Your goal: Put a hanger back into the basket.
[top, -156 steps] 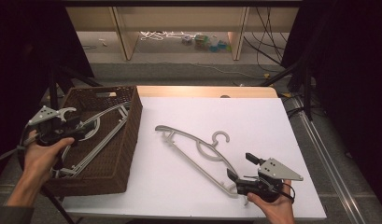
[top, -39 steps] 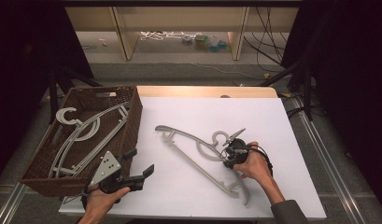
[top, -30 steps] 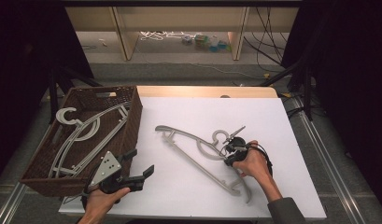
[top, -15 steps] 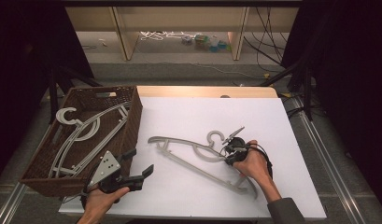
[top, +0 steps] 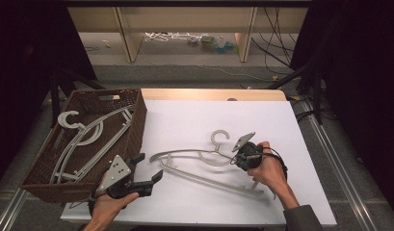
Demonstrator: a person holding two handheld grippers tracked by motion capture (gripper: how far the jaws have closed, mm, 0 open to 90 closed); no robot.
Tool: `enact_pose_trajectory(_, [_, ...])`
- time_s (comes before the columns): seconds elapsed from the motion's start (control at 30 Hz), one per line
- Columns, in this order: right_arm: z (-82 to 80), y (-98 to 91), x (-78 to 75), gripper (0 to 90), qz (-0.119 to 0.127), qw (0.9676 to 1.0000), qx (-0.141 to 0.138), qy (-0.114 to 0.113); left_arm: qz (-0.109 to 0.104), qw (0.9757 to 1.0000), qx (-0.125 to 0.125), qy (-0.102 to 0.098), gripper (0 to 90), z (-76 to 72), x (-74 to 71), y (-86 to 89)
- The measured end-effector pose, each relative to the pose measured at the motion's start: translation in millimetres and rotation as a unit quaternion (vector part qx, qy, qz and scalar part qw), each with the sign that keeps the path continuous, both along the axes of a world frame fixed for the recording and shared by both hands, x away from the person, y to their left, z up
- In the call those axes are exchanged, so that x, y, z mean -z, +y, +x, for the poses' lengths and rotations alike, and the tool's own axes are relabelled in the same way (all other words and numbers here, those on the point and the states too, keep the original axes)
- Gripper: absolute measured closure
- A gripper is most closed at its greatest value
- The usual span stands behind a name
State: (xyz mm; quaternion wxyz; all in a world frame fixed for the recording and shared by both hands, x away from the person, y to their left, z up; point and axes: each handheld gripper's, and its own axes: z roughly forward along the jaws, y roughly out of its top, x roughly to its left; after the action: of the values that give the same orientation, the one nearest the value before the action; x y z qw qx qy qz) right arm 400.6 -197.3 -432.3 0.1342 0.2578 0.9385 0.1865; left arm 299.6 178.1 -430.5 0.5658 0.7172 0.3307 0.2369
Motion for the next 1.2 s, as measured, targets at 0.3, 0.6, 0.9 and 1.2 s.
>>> enact_pose_trajectory(0.3, [-19.6, 0.1, -19.9, 82.4, -0.001, 0.9993, -0.025, -0.027, 0.071, 0.9969, 0.035, 0.006, 18.9, 20.2, -12.9, -40.9])
enact_pose_trajectory(0.6, [-34.9, 5.1, -32.0, 82.4, 0.002, 0.9981, -0.047, -0.041, 0.112, 0.9906, 0.067, 0.040, 19.1, 41.7, -14.8, -73.3])
enact_pose_trajectory(0.9, [-47.4, 12.7, -38.7, 82.4, -0.007, 0.9962, -0.068, -0.055, 0.150, 0.9825, 0.089, 0.066, 20.6, 58.2, -9.3, -86.9])
enact_pose_trajectory(1.2, [-55.5, 18.9, -43.1, 82.4, -0.006, 0.9946, -0.085, -0.060, 0.188, 0.9726, 0.114, 0.077, 26.0, 68.5, -3.4, -104.5])
